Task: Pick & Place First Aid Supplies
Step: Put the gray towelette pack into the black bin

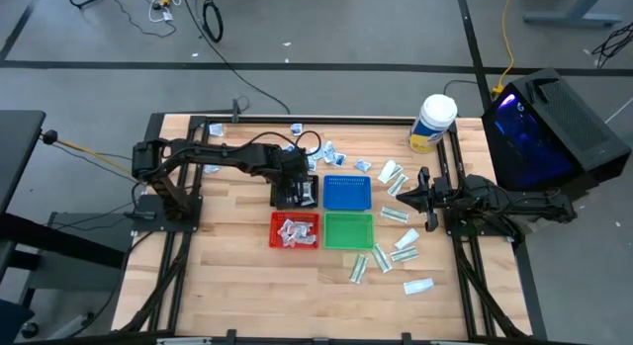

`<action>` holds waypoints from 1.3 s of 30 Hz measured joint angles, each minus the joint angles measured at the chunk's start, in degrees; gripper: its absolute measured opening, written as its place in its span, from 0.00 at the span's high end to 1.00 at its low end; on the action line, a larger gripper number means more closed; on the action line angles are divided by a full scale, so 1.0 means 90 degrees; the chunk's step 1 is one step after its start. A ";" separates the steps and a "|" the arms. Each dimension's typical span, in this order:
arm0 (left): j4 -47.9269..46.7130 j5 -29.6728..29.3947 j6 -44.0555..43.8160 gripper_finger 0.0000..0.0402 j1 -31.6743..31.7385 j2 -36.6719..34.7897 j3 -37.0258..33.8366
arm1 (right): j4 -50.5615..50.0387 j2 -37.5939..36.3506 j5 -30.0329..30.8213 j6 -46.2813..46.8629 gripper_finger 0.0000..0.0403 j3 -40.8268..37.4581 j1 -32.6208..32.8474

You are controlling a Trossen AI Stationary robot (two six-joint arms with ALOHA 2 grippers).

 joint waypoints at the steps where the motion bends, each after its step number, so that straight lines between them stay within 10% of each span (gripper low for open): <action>1: -0.0002 -0.0001 -0.0026 0.53 -0.0001 0.0000 0.0000 | 0.0001 0.0000 -0.0001 -0.0001 0.96 -0.0002 0.0000; 16: -0.0003 0.0072 -0.0135 0.18 0.0052 0.0000 0.0001 | 0.0001 0.0000 -0.0001 -0.0001 0.96 -0.0002 -0.0001; 39: -0.2583 0.0065 -0.0085 0.17 0.1553 -0.0108 0.0532 | 0.0001 0.0001 -0.0002 0.0000 0.96 -0.0002 0.0001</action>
